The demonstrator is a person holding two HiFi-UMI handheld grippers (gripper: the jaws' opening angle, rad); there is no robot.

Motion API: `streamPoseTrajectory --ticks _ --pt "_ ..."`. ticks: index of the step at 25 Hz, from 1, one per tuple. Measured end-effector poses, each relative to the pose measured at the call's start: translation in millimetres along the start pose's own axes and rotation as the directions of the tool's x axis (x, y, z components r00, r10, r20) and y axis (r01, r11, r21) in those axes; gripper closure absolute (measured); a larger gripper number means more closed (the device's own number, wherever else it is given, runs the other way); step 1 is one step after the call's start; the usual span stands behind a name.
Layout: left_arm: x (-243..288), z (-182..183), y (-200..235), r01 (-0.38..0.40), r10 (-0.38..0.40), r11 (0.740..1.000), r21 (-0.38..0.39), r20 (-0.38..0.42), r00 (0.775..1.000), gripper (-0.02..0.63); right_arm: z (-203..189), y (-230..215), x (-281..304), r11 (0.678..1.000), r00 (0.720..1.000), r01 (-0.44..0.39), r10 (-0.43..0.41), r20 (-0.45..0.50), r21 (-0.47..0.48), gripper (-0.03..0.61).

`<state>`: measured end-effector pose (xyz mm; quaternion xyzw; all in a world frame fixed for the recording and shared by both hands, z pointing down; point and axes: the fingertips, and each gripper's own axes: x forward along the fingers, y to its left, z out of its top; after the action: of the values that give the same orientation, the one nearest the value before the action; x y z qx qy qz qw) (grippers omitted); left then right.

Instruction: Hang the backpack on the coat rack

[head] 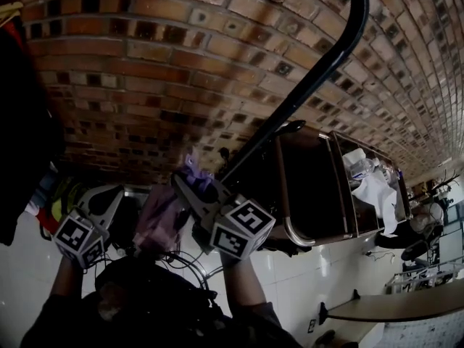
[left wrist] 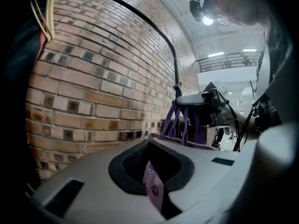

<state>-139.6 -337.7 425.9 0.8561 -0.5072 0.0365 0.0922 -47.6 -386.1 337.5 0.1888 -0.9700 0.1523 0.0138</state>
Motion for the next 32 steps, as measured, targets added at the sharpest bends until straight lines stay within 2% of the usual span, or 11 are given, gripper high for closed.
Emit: streamPoseTrajectory --ticks 8,12,15,19,25,32 --pt "31 5 28 0.033 -0.033 0.999 0.005 0.009 0.999 0.601 48 -29 13 0.998 0.998 0.025 -0.023 0.055 -0.051 0.578" --pt "44 4 36 0.047 -0.047 0.999 0.009 0.012 0.999 0.601 70 -44 1 0.993 0.991 0.086 -0.077 0.114 -0.081 0.580" --pt "51 3 36 0.059 -0.059 0.998 0.008 0.001 0.998 0.601 78 -56 -17 0.988 0.979 0.139 -0.126 0.160 -0.070 0.580" --pt "58 0 34 0.068 -0.068 0.998 0.012 -0.015 0.998 0.601 69 -61 -31 0.983 0.969 0.177 -0.165 0.184 -0.048 0.580" --pt "63 -4 22 0.087 -0.086 0.996 0.009 -0.032 0.996 0.601 29 -76 -43 0.975 0.961 0.208 -0.219 0.167 0.080 0.580" --pt "52 -10 9 0.072 -0.072 0.997 -0.008 -0.043 0.996 0.601 9 -80 -56 0.967 0.955 0.256 -0.255 0.152 0.016 0.580"
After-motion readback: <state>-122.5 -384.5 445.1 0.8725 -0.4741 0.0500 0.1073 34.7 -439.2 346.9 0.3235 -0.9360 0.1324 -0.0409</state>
